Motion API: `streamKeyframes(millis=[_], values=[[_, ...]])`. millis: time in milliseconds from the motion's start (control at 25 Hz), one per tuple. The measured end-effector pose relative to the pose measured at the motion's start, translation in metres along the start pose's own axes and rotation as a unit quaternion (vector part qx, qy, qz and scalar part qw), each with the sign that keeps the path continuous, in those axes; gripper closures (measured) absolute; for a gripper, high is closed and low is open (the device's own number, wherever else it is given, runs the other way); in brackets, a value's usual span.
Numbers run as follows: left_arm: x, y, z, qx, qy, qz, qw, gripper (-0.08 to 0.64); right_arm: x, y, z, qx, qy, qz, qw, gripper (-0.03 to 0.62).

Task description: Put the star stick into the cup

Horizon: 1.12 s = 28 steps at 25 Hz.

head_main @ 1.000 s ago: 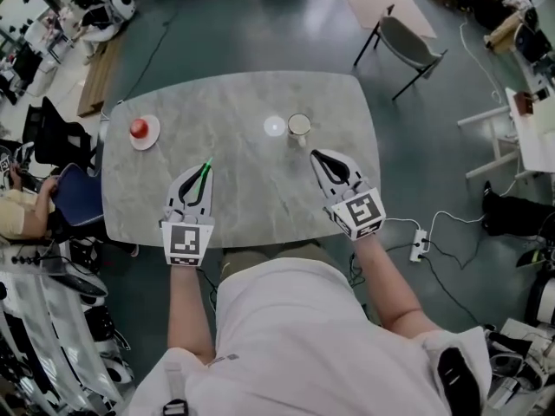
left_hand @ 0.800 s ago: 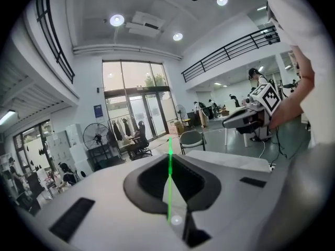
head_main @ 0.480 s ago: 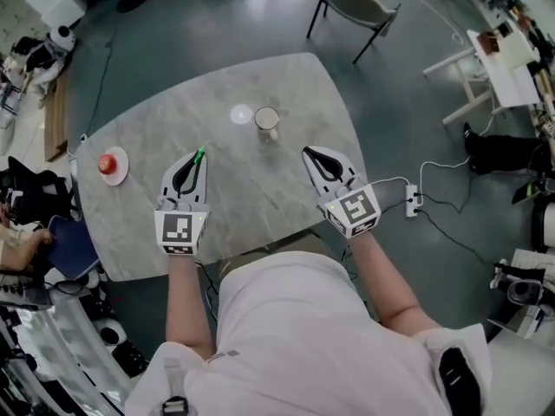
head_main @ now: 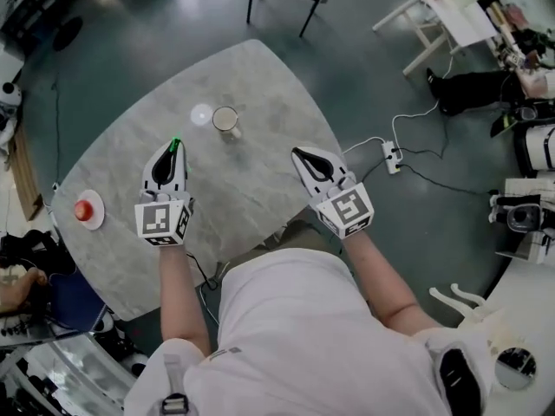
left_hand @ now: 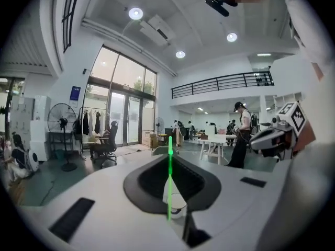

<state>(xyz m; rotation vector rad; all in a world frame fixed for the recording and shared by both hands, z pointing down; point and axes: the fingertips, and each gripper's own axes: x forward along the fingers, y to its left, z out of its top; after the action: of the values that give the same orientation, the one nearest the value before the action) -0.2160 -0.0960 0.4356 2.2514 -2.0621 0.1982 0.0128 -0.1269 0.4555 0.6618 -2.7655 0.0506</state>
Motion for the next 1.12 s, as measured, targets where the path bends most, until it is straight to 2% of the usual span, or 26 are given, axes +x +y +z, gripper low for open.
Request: streamKeyframes(millis=[280, 440, 560, 720, 920, 1120], values=[[0.045, 0.0, 0.006, -0.076, -0.033, -0.037, 0.9959, 0.545, -0.025, -0.016, -0.009, 0.016, 0.019, -0.056, 0.998, 0.583], [0.067, 0.005, 0.012, -0.13, -0.051, -0.048, 0.989, 0.545, -0.032, -0.018, -0.01, 0.023, 0.032, -0.073, 0.997, 0.583], [0.086, 0.004, 0.015, -0.156, -0.06, -0.058, 0.9842, 0.545, -0.04, -0.02, -0.012, 0.029, 0.039, -0.089, 0.995, 0.583], [0.109, 0.003, 0.016, -0.169, -0.07, -0.068, 0.9808, 0.545, -0.048, -0.023, -0.019, 0.035, 0.052, -0.107, 0.992, 0.583], [0.131, 0.007, 0.019, -0.155, -0.075, -0.068, 0.9827, 0.545, -0.056, -0.023, -0.022, 0.042, 0.058, -0.12, 0.99, 0.583], [0.15, 0.008, -0.006, -0.156, -0.059, -0.065, 0.9839, 0.545, -0.055, -0.032, -0.032, 0.059, 0.068, -0.123, 0.988, 0.583]])
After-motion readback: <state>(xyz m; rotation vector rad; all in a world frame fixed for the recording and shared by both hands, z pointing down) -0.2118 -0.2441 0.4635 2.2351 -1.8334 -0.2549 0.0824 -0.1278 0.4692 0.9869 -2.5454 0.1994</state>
